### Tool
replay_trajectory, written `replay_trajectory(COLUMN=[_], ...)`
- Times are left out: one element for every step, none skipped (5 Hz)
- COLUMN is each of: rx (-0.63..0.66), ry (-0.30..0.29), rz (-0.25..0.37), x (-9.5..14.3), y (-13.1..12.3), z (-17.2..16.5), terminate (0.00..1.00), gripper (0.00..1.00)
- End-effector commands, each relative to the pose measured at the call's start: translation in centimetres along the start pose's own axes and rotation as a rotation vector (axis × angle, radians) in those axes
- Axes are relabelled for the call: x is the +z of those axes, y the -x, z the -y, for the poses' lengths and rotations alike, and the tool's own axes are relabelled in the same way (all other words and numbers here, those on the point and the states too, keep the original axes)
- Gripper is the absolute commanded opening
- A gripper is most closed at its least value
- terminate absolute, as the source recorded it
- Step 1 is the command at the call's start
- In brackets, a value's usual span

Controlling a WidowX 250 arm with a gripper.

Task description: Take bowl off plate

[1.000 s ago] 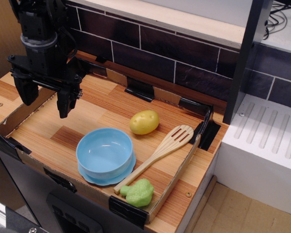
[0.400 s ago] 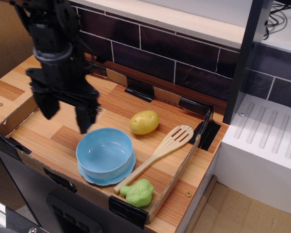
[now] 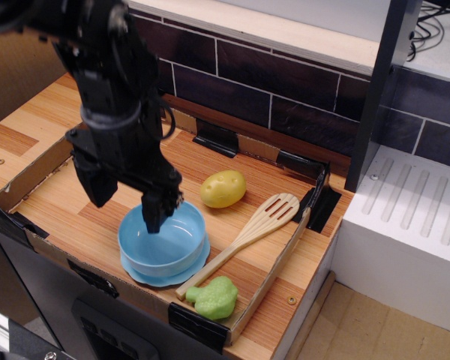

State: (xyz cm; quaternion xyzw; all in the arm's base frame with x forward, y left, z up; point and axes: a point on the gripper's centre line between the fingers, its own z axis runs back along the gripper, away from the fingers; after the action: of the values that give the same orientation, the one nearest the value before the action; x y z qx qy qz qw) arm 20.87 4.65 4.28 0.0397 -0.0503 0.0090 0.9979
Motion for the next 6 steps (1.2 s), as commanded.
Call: replay_trajectory(rx=[-0.008, -0.009, -0.018, 0.007, 0.019, 0.039], ry=[-0.047, -0.059, -0.056, -0.019, -0.009, 0.016], rz=[0.013, -0.006, 0.002, -0.013, -0.006, 0.014], x=[-1.1, -2.6, -3.0, -2.4, -1.7, -0.5], y=[-0.5, -0.5, -0.1, -0.2, -0.3, -0.5], z=[-1.2, -1.1, -0.8, -1.2, -1.9, -2.7], terminate=[0.0, 0.0, 0.0, 0.0, 0.0, 0.0], gripper=[1.0, 1.0, 0.0, 0.0, 0.0, 0.0])
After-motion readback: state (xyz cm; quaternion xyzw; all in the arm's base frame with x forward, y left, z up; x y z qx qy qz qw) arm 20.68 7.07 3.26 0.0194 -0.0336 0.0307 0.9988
